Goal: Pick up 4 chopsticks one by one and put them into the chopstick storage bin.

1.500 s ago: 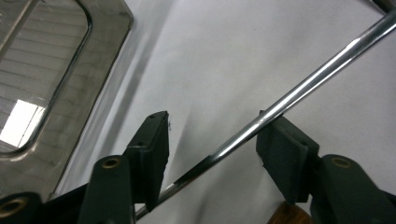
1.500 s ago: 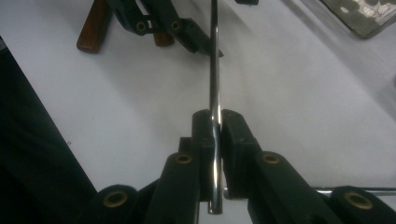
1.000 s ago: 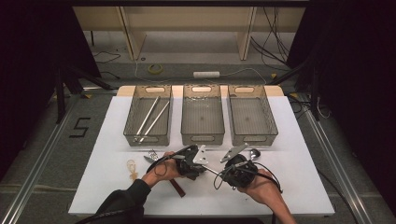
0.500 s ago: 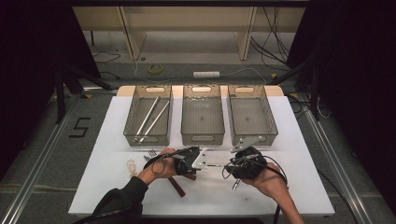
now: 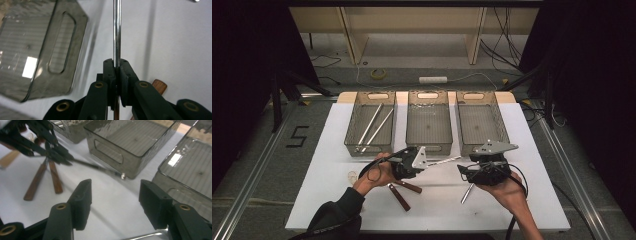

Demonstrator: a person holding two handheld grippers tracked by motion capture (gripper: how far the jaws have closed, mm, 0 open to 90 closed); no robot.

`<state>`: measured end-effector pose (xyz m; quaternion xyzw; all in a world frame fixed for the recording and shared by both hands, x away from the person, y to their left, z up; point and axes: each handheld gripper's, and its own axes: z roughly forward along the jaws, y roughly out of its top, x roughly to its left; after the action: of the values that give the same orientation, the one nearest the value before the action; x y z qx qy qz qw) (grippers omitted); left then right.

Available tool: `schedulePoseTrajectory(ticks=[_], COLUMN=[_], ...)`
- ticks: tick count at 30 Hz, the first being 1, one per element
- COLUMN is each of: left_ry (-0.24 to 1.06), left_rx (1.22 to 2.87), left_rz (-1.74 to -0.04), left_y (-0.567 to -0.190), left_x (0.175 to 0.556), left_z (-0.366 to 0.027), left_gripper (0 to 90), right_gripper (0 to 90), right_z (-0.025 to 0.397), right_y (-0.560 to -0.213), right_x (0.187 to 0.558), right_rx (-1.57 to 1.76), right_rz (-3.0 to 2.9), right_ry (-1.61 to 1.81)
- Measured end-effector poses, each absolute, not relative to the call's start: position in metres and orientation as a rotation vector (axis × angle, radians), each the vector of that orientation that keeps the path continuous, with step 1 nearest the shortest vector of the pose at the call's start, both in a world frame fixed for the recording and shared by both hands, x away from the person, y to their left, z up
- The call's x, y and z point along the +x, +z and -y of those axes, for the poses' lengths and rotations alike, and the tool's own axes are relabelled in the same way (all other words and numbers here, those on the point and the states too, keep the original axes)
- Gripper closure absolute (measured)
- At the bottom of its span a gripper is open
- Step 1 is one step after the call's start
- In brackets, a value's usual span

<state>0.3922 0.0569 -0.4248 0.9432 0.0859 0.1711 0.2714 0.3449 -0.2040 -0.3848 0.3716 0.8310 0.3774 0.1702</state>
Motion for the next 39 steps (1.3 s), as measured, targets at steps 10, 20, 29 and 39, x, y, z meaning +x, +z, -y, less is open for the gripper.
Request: schedulePoseTrajectory(ticks=[10, 20, 29, 39], left_ry=[0.421, 0.362, 0.356, 0.364], left_rx=[2.489, 2.432, 2.373, 2.285], left_rz=[-0.454, -0.617, -0.722, -0.816], left_y=[-0.413, -0.408, -0.393, -0.377], left_x=[0.399, 0.404, 0.409, 0.413], left_z=[-0.078, -0.102, -0.123, -0.147], left_gripper=[84.4, 84.4, 84.3, 84.3], right_gripper=[35.1, 33.9, 33.7, 32.8], right_z=[0.201, 0.195, 0.192, 0.191], right_y=[-0.411, -0.424, -0.432, -0.435], right_x=[0.342, 0.331, 0.331, 0.330], right_rx=[1.087, 1.048, 1.061, 1.067], right_rz=[-2.369, -2.343, -2.362, -2.374], right_ry=[1.112, 1.181, 1.178, 1.174])
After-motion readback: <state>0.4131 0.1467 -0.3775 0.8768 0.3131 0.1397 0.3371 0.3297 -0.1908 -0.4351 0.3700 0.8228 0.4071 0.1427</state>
